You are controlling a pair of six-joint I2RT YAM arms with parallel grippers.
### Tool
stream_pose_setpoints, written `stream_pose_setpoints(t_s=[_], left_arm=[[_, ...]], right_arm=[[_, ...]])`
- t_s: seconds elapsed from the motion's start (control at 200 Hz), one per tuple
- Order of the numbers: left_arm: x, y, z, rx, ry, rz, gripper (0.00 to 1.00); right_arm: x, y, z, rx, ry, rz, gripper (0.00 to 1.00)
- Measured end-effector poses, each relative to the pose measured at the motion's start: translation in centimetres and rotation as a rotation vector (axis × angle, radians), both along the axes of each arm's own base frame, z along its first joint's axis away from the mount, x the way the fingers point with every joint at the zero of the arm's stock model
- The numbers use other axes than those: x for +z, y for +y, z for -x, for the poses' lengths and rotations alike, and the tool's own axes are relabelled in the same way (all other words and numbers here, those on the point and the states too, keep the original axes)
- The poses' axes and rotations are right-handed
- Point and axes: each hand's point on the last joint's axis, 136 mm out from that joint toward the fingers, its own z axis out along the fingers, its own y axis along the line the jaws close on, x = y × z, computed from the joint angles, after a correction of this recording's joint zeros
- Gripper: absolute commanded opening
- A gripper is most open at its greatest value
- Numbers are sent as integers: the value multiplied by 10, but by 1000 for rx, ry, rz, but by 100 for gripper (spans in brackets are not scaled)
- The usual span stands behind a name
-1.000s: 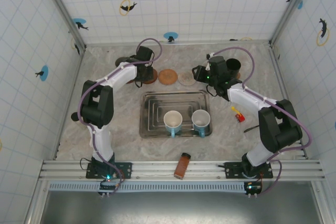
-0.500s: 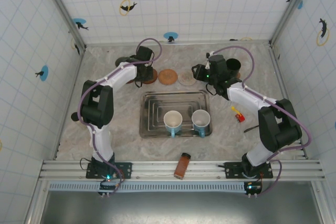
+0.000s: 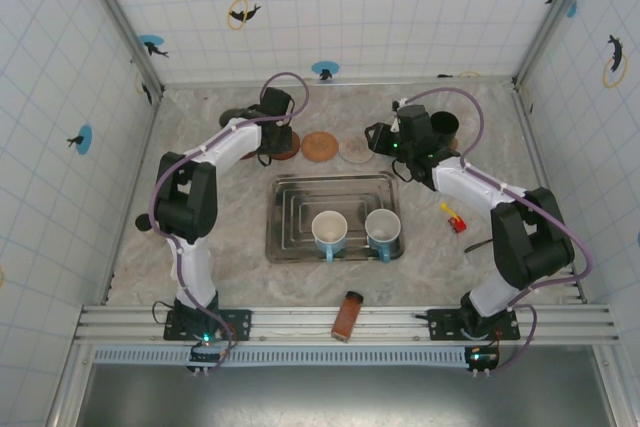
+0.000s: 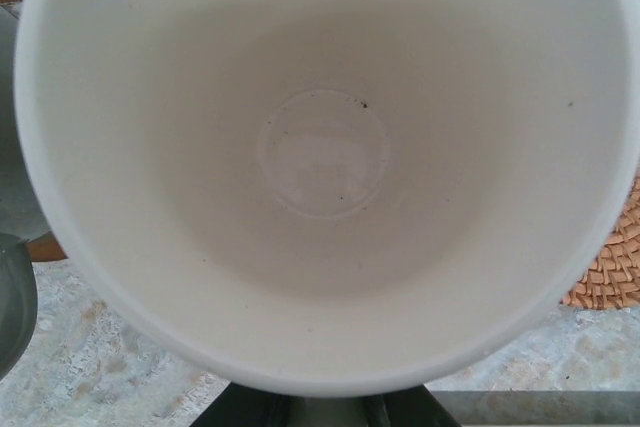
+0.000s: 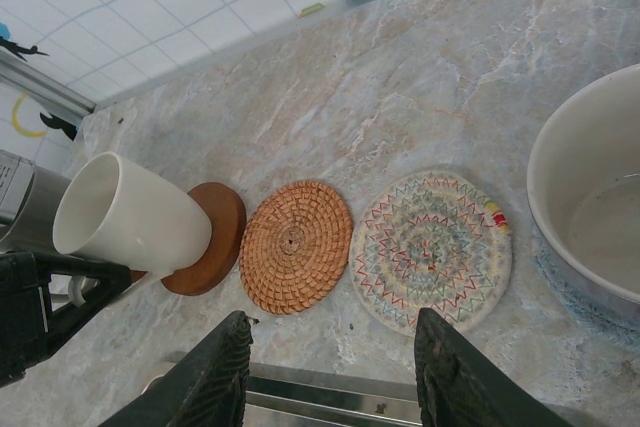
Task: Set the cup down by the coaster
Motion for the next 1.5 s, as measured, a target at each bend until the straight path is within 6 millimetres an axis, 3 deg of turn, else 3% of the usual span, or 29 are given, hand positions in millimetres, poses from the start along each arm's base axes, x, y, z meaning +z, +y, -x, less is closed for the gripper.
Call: stream_pose_setpoints(t_s=[0.34,1.502], left_arm=[[0,0,0,0,1,-1,0],[0,0,0,-1,3,-2,41]], right_arm=[[-2,1,0,3,5,1,46],[-2,1,0,3,5,1,46]])
